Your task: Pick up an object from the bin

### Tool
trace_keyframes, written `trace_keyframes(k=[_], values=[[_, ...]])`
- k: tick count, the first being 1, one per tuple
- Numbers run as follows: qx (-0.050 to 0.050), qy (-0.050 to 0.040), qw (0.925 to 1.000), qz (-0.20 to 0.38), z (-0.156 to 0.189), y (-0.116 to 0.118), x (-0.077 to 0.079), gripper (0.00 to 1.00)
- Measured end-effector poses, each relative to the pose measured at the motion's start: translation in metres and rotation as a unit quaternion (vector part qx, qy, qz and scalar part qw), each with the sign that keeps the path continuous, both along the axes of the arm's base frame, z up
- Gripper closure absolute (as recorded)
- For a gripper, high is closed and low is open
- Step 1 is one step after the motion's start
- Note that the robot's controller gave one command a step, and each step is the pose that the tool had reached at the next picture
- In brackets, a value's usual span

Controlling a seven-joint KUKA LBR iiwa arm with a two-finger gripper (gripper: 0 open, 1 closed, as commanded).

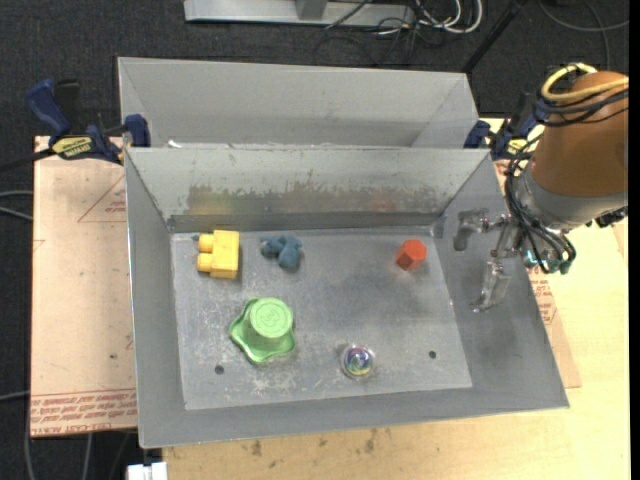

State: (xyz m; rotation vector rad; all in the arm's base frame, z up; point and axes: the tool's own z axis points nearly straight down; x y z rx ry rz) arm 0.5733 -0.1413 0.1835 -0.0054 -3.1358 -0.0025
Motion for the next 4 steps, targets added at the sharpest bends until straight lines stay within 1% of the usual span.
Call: trace_keyframes(k=[1,2,3,4], values=[[0.001,-0.0046,1.0000,0.002,-0.094,0.044,0.077,0.00],[-0.002,-0.0042,0.9999,0.016,-0.074,0.000,0.058,0.00],[-0.001,-0.0043,0.9998,0.019,-0.075,0.003,0.058,1.00],[-0.001,-0.0043,0.9998,0.019,-0.075,0.004,0.058,0.00]])
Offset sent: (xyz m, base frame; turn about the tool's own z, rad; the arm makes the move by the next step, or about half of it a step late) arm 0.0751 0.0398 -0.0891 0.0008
